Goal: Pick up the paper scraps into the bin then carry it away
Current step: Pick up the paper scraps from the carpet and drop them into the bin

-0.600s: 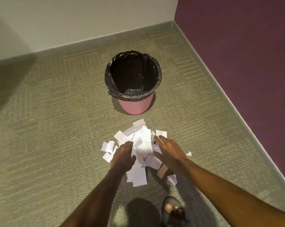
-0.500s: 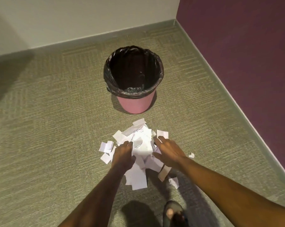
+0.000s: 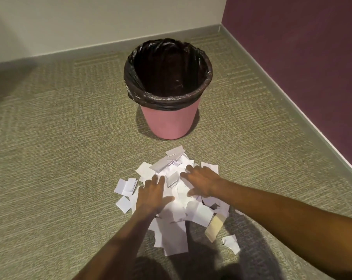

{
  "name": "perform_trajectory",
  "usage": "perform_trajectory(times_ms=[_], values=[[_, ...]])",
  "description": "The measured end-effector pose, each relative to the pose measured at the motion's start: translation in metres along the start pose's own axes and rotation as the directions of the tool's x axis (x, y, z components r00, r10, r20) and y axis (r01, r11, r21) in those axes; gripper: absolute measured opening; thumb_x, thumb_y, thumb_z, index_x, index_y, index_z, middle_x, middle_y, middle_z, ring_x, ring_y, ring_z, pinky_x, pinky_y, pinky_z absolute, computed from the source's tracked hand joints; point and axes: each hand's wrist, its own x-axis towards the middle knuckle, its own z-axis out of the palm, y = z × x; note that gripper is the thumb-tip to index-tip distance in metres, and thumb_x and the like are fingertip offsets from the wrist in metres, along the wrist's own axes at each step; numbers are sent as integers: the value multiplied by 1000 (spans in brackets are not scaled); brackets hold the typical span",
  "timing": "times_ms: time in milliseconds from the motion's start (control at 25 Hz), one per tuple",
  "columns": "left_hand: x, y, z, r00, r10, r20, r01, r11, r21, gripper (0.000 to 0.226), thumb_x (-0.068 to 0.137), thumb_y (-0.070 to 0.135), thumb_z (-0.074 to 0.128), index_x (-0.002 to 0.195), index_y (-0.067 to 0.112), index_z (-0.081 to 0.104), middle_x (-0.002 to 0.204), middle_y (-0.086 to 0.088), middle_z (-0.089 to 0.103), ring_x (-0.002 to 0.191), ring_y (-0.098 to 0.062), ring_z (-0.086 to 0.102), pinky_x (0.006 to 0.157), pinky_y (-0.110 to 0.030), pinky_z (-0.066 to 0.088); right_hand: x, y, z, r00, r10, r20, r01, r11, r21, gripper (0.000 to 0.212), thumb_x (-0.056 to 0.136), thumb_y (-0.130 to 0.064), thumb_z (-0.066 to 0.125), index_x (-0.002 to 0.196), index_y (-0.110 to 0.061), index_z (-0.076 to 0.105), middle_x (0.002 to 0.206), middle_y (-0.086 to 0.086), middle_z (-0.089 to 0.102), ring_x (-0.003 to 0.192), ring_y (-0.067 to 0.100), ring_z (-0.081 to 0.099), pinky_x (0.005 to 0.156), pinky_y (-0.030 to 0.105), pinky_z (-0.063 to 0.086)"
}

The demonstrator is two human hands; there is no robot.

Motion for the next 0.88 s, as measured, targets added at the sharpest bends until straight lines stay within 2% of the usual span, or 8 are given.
perform_trajectory(times_ms=[240, 360, 440, 600, 680, 760, 800, 880], values=[[3, 3, -1, 1000, -3, -1, 3, 999, 35, 82, 84, 66, 50, 145, 20, 23, 144, -7, 41, 125, -30, 46, 98, -48, 39, 10, -5, 1, 999, 15, 50, -16, 1000, 17, 65, 80, -40, 74, 130, -11, 45, 133, 17, 40, 91, 38, 61, 68, 39, 49], [3, 9, -12, 1000, 1, -16, 0, 1000, 17, 86, 85, 67, 48, 151, 26, 12, 144, -8, 43, 122, -31, 51, 97, -49, 39, 9, -14, 15, 1000, 22, 18, -22, 1000, 12, 59, 81, -26, 74, 127, -8, 43, 129, 20, 39, 81, 39, 64, 63, 42, 52], [6, 17, -20, 998, 55, -8, -55, 998, -16, 84, 84, 64, 51, 150, 33, 11, 148, -9, 37, 123, -32, 49, 97, -50, 38, 6, -17, 28, 999, 34, -20, -33, 999, 32, 57, 80, -14, 72, 127, -9, 42, 130, 21, 37, 78, 39, 65, 61, 44, 54], [5, 32, -21, 991, 131, 37, -131, 991, -7, 78, 84, 46, 64, 146, 31, 20, 152, -11, 24, 130, -34, 37, 99, -48, 39, -1, -14, 32, 988, 128, -83, -106, 967, 233, 48, 86, -12, 63, 130, -11, 42, 127, 15, 41, 95, 37, 61, 68, 40, 50], [4, 33, -16, 991, 134, 27, -134, 991, -5, 75, 84, 37, 67, 143, 26, 23, 147, -10, 27, 126, -34, 38, 95, -45, 42, 0, -8, 25, 981, 187, -58, -152, 912, 380, 37, 86, -13, 64, 119, -12, 50, 117, 11, 50, 100, 32, 57, 72, 36, 46], [3, 33, -15, 992, 123, 2, -123, 991, -46, 68, 84, 31, 69, 138, 22, 28, 140, -11, 31, 120, -33, 42, 88, -43, 46, 1, 0, 18, 957, 289, -17, -230, 795, 561, 22, 80, -8, 70, 88, -16, 51, 89, 4, 54, 83, 24, 54, 60, 28, 41], [2, 33, -15, 993, 118, -10, -118, 991, -65, 65, 84, 27, 68, 136, 21, 29, 138, -11, 31, 118, -33, 45, 85, -42, 47, 2, 5, 16, 938, 345, 21, -279, 719, 637, 30, 76, -6, 73, 75, -18, 46, 76, 0, 49, 73, 19, 49, 54, 26, 35], [2, 32, -16, 994, 107, -38, -110, 990, -88, 62, 86, 21, 66, 136, 19, 30, 138, -12, 31, 113, -33, 49, 83, -42, 48, 1, 9, 14, 908, 410, 86, -340, 603, 721, 38, 72, -5, 78, 69, -16, 42, 67, -4, 40, 63, 14, 41, 52, 28, 31]])
